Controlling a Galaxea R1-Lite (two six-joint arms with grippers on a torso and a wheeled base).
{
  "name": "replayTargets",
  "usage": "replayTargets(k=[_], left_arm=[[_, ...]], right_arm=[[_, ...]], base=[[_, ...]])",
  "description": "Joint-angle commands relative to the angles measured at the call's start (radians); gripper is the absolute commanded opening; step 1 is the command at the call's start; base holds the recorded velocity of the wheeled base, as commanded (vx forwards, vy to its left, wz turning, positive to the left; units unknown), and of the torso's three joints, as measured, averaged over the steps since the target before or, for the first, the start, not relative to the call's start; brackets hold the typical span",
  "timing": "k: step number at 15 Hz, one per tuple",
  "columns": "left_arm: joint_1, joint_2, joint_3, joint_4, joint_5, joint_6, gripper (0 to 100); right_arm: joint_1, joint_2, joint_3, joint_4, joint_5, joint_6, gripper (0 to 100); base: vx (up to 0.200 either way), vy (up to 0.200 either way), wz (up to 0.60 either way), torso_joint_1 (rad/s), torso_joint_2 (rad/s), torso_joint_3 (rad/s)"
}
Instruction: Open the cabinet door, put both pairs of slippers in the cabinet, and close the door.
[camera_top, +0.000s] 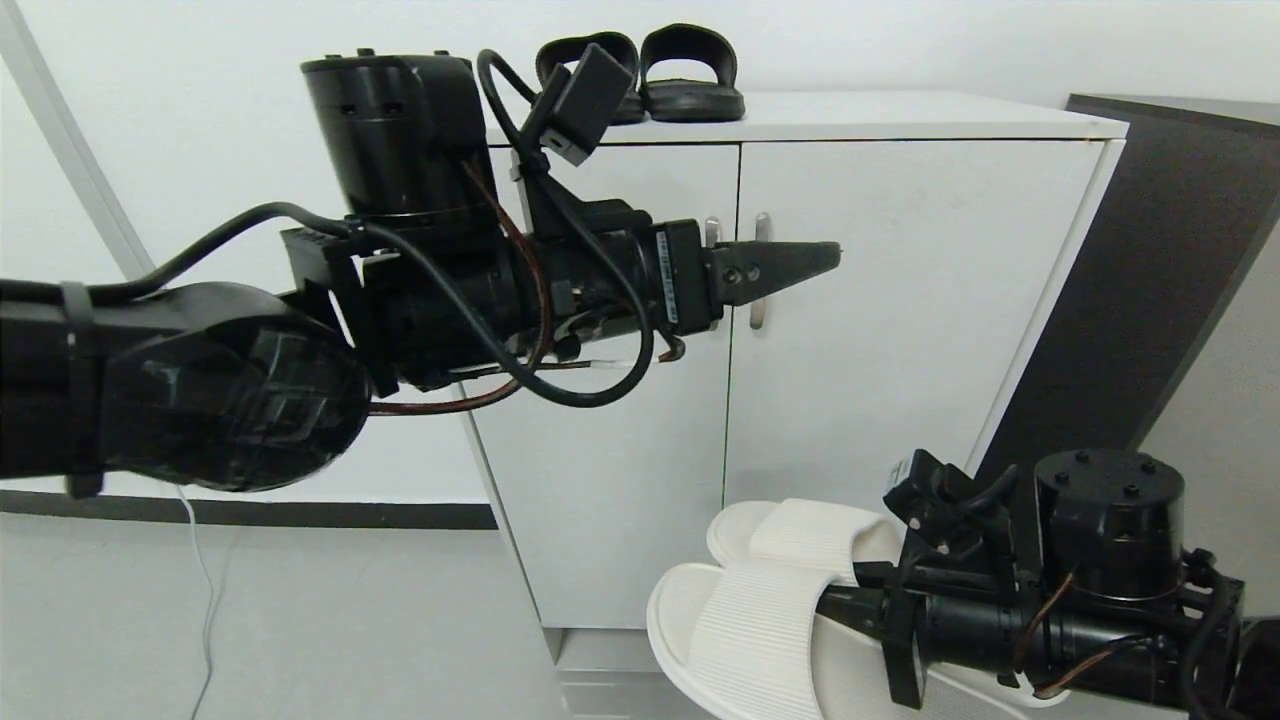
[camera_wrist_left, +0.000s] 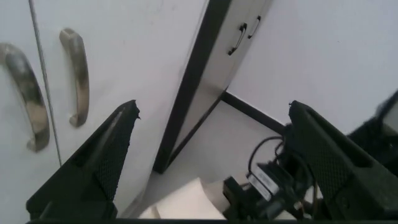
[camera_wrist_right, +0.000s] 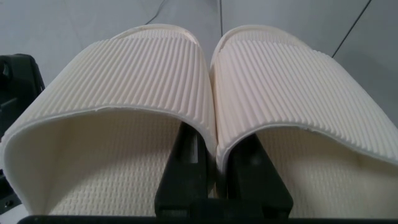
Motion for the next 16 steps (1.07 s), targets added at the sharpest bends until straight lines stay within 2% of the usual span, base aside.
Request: replayTargets(k=[1, 3, 5, 6, 11, 16], left_arm=[[0.000, 0.083, -0.071, 0.004, 0.008, -0.004, 100], [0.000, 0.120, -0.113, 0.012, 0.037, -0.004, 100], [0.000, 0.129, -0.140, 0.053, 0.042, -0.004, 100], [0.001, 0.143, -0.171, 0.087, 0.062, -0.004, 100], [0.014, 0.208, -0.263, 0.114, 0.157, -0.004, 100], [0.032, 0.250, -0.333, 0.157, 0.158, -0.004, 100]], right_arm=[[0.000, -0.002, 0.002, -0.001, 0.000, 0.000, 0], [0.000, -0.002, 0.002, -0.001, 0.000, 0.000, 0], [0.000, -0.002, 0.000, -0.001, -0.001, -0.002, 0], [-0.001, -0.002, 0.000, -0.001, -0.001, -0.002, 0], [0.000, -0.002, 0.000, -0.001, -0.003, -0.002, 0], [-0.001, 0.000, 0.002, -0.001, -0.001, 0.000, 0]], base=[[0.000, 0.000, 0.00, 0.000, 0.00, 0.000], [0.000, 0.000, 0.00, 0.000, 0.00, 0.000], [0.000, 0.000, 0.00, 0.000, 0.00, 0.000], [0.000, 0.000, 0.00, 0.000, 0.00, 0.000], [0.000, 0.000, 0.00, 0.000, 0.00, 0.000], [0.000, 0.000, 0.00, 0.000, 0.00, 0.000]])
